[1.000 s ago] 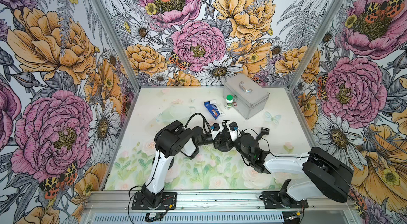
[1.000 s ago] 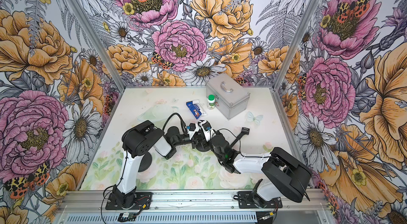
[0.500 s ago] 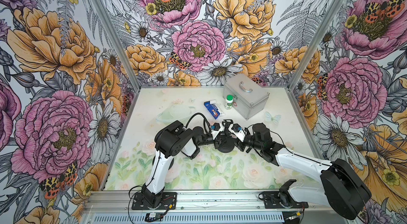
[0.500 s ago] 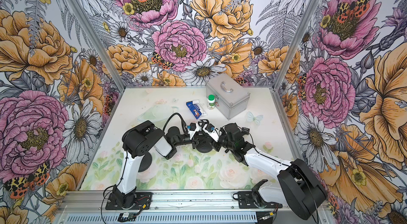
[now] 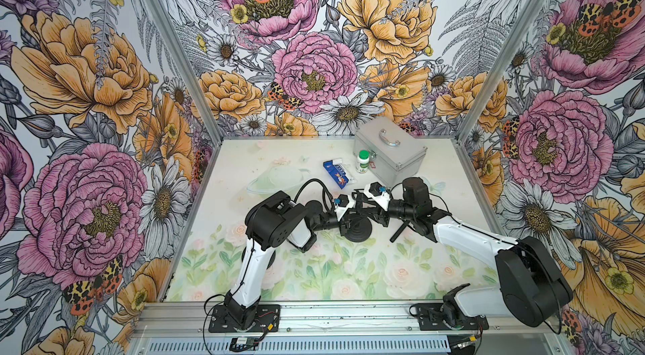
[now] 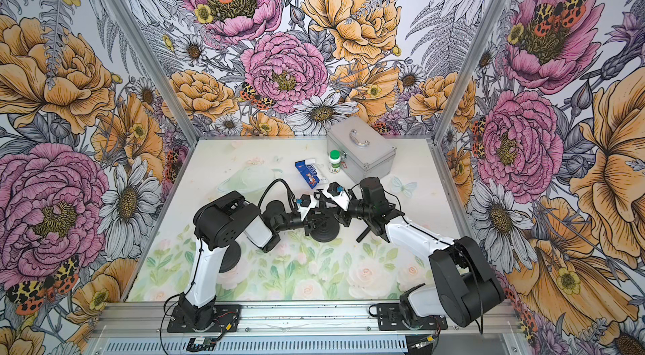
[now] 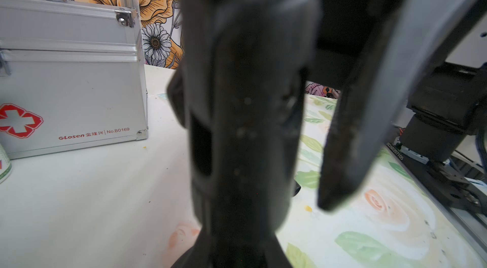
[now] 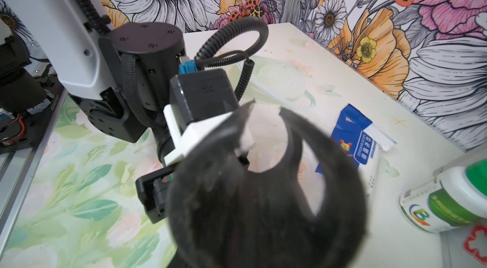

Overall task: Assemble a microphone stand
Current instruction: Screw the microphone stand pole into the microphone stand base.

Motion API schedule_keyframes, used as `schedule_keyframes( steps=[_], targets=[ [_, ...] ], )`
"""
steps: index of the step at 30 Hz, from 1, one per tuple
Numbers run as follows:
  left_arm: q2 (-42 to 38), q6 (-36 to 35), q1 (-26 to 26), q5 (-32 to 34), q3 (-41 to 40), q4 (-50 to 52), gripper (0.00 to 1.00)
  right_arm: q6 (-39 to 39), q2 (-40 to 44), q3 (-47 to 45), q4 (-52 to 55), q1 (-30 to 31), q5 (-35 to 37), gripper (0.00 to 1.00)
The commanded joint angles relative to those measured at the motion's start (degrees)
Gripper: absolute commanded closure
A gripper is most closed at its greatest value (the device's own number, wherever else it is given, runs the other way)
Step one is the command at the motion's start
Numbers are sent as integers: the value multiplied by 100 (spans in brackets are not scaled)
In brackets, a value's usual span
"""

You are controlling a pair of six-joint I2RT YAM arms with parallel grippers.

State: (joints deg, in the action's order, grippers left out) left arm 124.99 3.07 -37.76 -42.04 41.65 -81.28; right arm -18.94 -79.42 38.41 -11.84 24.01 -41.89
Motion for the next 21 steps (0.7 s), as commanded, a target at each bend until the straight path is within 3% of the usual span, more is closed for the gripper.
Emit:
schedule_keyframes(
  steps=[1, 4, 8, 10, 13, 15, 16, 18, 21],
  targets=[
    [26, 27, 50, 109, 60, 37, 81, 132, -226, 201, -217, -19, -396, 62],
    [22, 18, 40, 104, 56, 33, 81, 286, -438, 189, -441, -23, -390, 70],
    [25, 29, 41, 133, 50, 34, 81, 1372, -695, -277, -2002, 6, 169, 98],
    [26, 31, 40, 143, 54, 35, 81, 1950, -672, -822, -3212, 184, 1329, 100],
    [26, 40, 48, 178, 53, 38, 81, 2180, -476, -1609, -4186, 1123, 4523, 100],
    [36, 77, 55, 195, 70, 41, 81, 2225, -514, -1710, -4240, 1946, 6600, 100],
    [46, 96, 67, 203, 79, 41, 81, 2274, -615, -1648, -4168, 2270, 7217, 100],
    [44, 106, 75, 208, 75, 36, 81, 2392, -919, -1419, -3935, 2751, 7869, 100],
    [34, 104, 76, 197, 71, 35, 81, 2237, -1374, -1150, -3850, 3021, 7645, 100]
  ],
)
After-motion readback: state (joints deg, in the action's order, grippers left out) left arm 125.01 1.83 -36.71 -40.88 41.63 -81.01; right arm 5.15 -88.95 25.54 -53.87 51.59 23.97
